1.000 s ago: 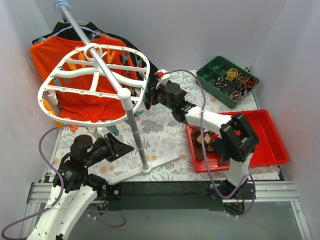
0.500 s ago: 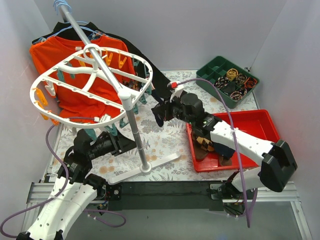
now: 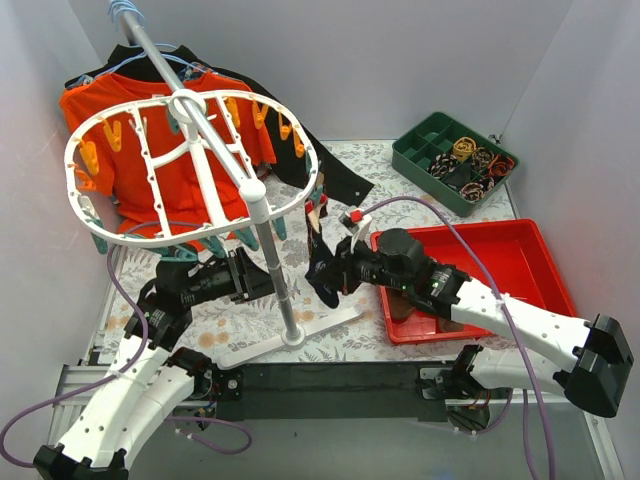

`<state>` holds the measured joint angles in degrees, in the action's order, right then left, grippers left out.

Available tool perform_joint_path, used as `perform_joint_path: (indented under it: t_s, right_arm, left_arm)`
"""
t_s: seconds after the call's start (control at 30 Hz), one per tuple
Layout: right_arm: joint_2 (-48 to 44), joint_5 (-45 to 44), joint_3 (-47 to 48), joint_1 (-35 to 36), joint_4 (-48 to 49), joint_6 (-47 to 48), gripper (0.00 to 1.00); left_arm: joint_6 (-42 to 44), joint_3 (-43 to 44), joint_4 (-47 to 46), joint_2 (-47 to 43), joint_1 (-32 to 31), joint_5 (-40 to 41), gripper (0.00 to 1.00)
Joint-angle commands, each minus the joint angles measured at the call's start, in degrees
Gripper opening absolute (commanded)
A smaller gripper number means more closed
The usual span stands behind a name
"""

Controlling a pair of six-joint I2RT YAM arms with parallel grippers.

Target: Remove the socks clipped to the hanger

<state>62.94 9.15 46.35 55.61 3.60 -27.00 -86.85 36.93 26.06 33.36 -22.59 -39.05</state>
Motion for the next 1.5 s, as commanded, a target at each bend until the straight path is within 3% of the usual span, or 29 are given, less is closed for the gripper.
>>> perform_joint_path:
  t_s: [0.0, 0.27, 0.63, 1.03, 1.47]
  right_arm:
    - [-1.2, 0.3, -1.0, 5.0, 1.2, -2.8, 0.01]
    - [0.0, -2.5, -0.1, 11.0, 2.6, -3.9, 0.03]
    - [2.4, 3.2, 2.5, 11.4, 6.2, -2.0, 0.06]
    - [9.8, -3.4, 9.6, 11.4, 0.5, 1.3, 0.04]
    - [11.1, -8.9, 13.8, 15.0, -6.2, 3.2, 0.03]
  left_arm:
    - [-1.7, 0.8, -4.3, -0.5, -0.5, -9.1, 0.37]
    - [-2.4, 1.8, -6.0, 0.2, -0.5, -9.8, 0.38]
    - [-3.1, 1.4, -10.7, 0.9, -0.5, -14.6, 0.40]
    - [-5.2, 3.3, -13.3, 3.1, -0.5, -15.3, 0.41]
    - [-8.4, 4.2, -12.5, 6.0, -0.6, -4.7, 0.43]
